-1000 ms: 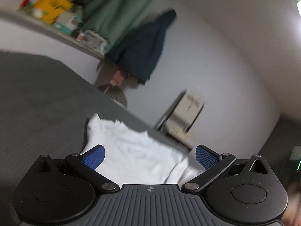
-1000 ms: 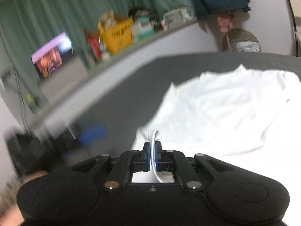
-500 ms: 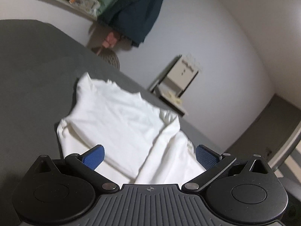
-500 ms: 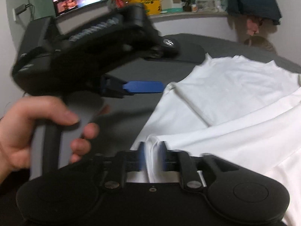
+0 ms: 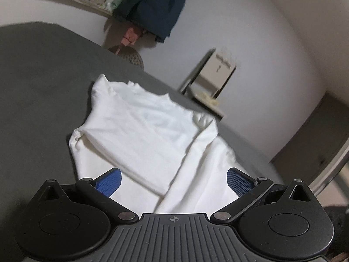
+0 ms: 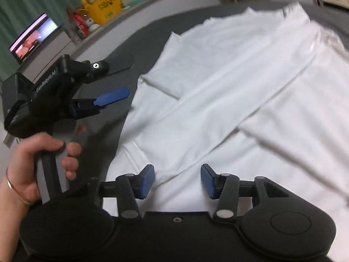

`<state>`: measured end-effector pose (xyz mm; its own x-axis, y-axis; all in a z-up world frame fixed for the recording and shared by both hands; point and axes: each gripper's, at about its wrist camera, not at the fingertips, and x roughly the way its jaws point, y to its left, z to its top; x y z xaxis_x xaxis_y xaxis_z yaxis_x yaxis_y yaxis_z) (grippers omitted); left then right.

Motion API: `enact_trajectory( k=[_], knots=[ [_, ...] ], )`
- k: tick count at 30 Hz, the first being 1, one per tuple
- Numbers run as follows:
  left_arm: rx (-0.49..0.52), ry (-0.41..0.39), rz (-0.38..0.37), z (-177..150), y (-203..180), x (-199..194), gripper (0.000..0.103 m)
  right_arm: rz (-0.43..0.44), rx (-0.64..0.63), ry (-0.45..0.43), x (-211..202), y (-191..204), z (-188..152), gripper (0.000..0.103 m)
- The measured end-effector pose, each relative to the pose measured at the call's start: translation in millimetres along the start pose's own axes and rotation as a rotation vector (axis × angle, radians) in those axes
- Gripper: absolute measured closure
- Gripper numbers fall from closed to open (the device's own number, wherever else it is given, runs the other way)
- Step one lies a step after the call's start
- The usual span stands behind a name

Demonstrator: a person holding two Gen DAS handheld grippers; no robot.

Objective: Fold clothes

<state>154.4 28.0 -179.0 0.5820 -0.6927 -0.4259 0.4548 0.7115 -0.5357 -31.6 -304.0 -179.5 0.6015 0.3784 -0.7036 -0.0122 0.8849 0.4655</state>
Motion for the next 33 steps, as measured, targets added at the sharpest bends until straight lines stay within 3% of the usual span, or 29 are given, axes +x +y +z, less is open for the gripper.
enact_trajectory(
  k=[3, 5, 8, 13, 16, 18, 19, 20, 24, 27, 28, 29, 33],
  knots=[
    [0.039, 0.018, 0.022, -3, -5, 0, 0.000, 0.037, 0.087, -0.002, 7, -3, -3, 0.064],
    [0.052, 0.025, 0.027, -4, -7, 0, 0.000, 0.021, 0.114, 0.000, 9, -5, -5, 0.094],
    [0.054, 0.025, 0.017, -5, -8, 0, 0.000, 0.038, 0.144, 0.004, 8, -12, -8, 0.100],
    [0.105, 0.006, -0.018, -5, -19, 0, 0.000, 0.054, 0.124, 0.036, 16, -10, -16, 0.101],
    [0.148, -0.013, -0.061, -8, -32, 0, 0.000, 0.084, 0.187, -0.017, 3, -21, -12, 0.094],
    [0.177, -0.014, -0.103, -10, -40, 2, 0.000, 0.063, 0.224, -0.114, -18, -35, 2, 0.075],
    [0.196, -0.010, -0.129, -11, -45, 4, 0.000, 0.026, 0.240, -0.168, -30, -47, 13, 0.059],
    [0.218, -0.004, -0.159, -13, -50, 6, 0.000, -0.017, 0.255, -0.219, -41, -60, 28, 0.052],
    [0.313, 0.058, -0.263, -22, -71, 23, 0.000, -0.193, 0.289, -0.306, -63, -109, 107, 0.051],
    [0.371, 0.134, -0.290, -32, -84, 42, 0.000, -0.387, 0.183, -0.282, -56, -120, 186, 0.043],
    [0.370, 0.157, -0.297, -35, -85, 47, 0.000, -0.432, 0.139, -0.268, -48, -119, 211, 0.032],
    [0.370, 0.180, -0.304, -37, -86, 52, 0.000, -0.477, 0.092, -0.238, -36, -118, 238, 0.029],
    [0.403, 0.271, -0.330, -46, -88, 64, 0.000, -0.657, -0.120, -0.028, 31, -114, 327, 0.016]
  ],
)
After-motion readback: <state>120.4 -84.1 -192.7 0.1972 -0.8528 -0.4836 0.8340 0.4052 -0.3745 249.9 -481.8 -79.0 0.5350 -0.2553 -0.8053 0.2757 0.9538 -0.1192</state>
